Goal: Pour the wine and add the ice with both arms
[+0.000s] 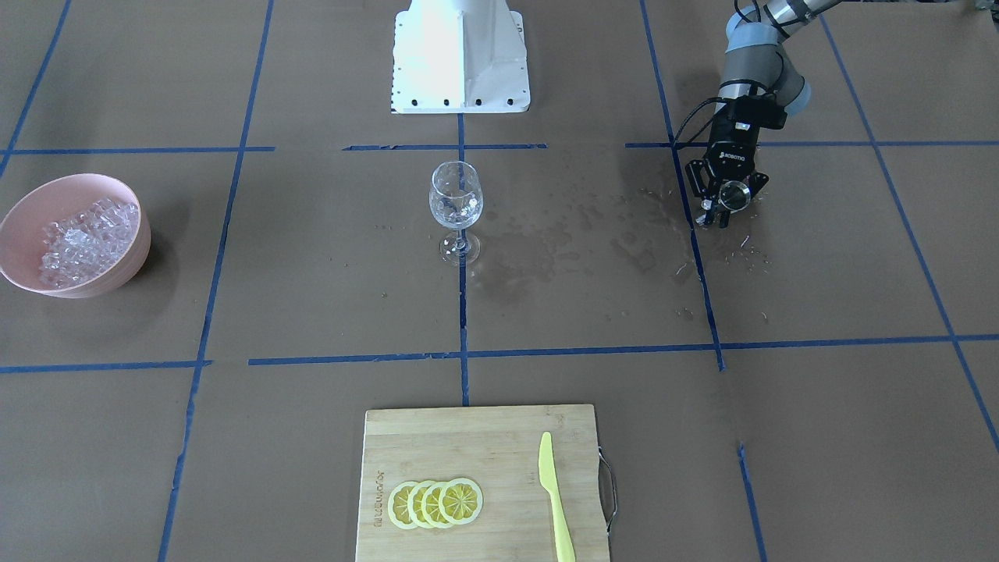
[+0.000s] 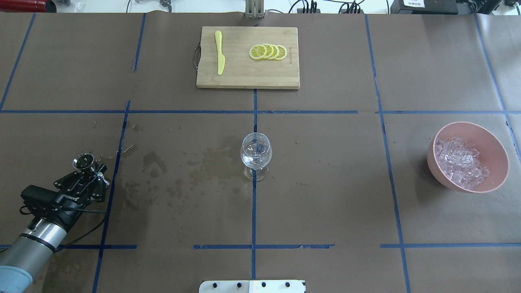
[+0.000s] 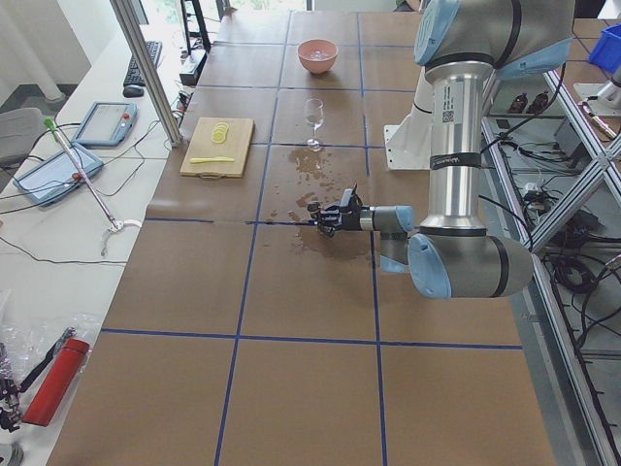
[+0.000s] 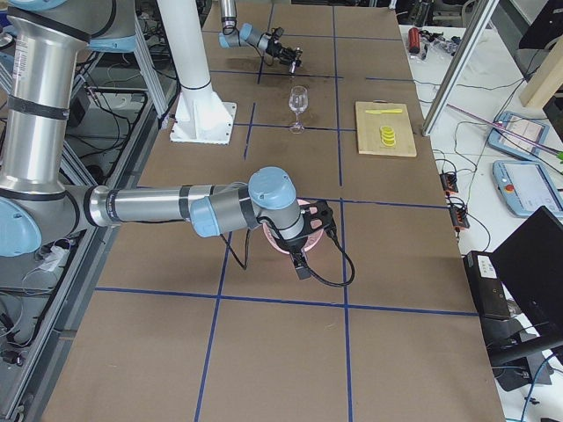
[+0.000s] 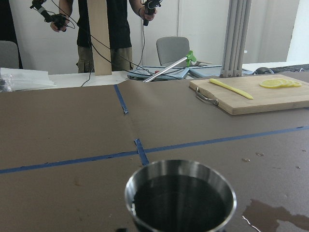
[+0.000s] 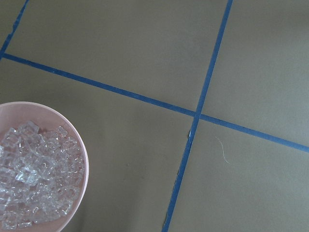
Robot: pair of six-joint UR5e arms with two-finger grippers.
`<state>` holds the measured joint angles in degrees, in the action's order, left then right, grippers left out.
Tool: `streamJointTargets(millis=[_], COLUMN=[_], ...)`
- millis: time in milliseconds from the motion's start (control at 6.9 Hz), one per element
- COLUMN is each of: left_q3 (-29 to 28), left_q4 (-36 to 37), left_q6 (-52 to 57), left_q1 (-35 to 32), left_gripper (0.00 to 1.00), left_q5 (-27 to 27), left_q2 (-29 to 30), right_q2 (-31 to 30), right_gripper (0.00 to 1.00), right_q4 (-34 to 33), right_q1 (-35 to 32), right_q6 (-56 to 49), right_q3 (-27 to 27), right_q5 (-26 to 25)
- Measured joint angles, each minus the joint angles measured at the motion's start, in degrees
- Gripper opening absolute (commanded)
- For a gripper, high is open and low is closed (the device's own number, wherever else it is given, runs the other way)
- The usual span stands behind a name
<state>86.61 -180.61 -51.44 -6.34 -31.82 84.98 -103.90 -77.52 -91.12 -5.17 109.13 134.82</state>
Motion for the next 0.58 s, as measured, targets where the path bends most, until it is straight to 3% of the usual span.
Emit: streamJointTargets(millis=[145, 290, 434, 579], left_q3=[0.18, 0.18, 0.20, 0.68], left_q4=[-1.55, -3.83, -5.64, -6.90], left_q6=[0.24, 0.67, 2.36, 6.47], left_q1=[-0.04, -0.05, 0.01, 0.09], left_gripper=[0.04, 0.15, 0.14, 0.00], left_q5=[-0.04, -0.16, -0.25, -0.31], left_q2=[-0.09, -0.23, -0.25, 0.04], right_q2=[0.00, 0.01, 0.01, 0.01], right_gripper=[1.00, 1.00, 1.00, 1.00], right_q4=[0.00, 0.00, 0.00, 0.00], right_q1=[0.01, 0.01, 0.00, -0.01], right_q6=[0.04, 0.06, 0.07, 0.07], right_q3=[0.00, 0.01, 0.02, 0.02], right_q5=[0.00, 0.00, 0.00, 0.00])
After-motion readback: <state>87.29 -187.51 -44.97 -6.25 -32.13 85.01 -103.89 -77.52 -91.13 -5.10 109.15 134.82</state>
